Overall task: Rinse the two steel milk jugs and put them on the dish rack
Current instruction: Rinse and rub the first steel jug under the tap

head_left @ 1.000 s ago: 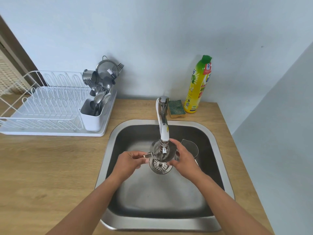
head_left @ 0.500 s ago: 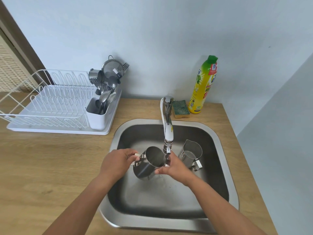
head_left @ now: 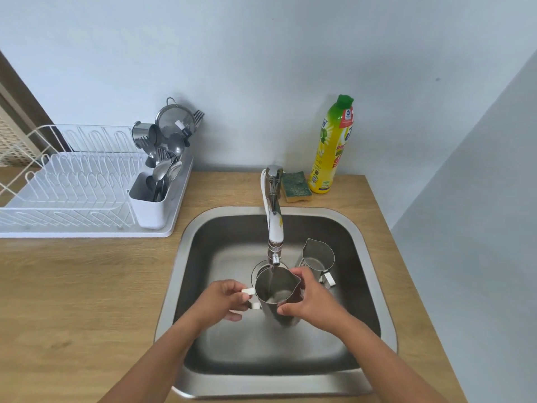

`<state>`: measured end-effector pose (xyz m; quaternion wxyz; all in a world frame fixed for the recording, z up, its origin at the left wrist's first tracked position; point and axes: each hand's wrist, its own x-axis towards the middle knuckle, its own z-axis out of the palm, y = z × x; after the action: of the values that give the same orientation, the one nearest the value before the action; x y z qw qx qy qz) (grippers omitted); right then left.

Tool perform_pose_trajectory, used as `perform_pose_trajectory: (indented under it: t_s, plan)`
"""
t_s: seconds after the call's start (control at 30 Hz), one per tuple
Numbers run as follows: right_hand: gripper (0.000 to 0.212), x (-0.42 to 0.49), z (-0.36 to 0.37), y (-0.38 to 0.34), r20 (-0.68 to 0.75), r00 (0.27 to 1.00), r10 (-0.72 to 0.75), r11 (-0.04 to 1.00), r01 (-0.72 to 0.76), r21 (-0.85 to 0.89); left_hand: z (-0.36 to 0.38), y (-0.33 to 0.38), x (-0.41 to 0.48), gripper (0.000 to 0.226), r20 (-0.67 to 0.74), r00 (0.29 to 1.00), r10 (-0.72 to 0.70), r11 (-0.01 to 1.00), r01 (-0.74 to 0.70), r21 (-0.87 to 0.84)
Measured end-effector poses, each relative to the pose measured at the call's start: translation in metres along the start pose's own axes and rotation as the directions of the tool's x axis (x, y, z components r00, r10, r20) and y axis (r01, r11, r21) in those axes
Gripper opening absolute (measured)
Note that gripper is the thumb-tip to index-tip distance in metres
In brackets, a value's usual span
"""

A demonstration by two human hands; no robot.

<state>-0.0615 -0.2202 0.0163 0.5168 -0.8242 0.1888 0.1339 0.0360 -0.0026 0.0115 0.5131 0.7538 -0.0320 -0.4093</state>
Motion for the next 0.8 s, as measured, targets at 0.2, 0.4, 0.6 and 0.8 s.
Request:
perform_pose_trajectory:
  t_s: [0.2, 0.4, 0.6, 0.8]
  plan:
    - [0.074, 0.003, -0.002, -0.009, -0.040, 0.996, -0.086, 0.995, 0.087, 0.042, 0.001, 0.014, 0.002, 0.010, -0.235, 0.959, 0.157, 0.984, -0.132, 0.123]
    - [0.073, 0.021, -0.002, -0.011, 0.100, 0.995, -0.009, 0.990, -0.005, 0.142, -0.015, 0.020, -0.002, 0.007, -0.263, 0.949, 0.172, 0.958, -0.099, 0.269]
    - [0.079, 0.025, -0.003, -0.012, 0.036, 0.999, -0.014, 0.981, 0.007, 0.195, -0.006, 0.024, 0.000, 0.009, -0.293, 0.936, 0.196, 0.970, -0.140, 0.200]
    - [0.077, 0.027, -0.014, -0.012, 0.121, 0.993, 0.019, 0.988, -0.037, 0.150, -0.006, 0.020, 0.000, 0.005, -0.224, 0.961, 0.161, 0.970, -0.111, 0.218]
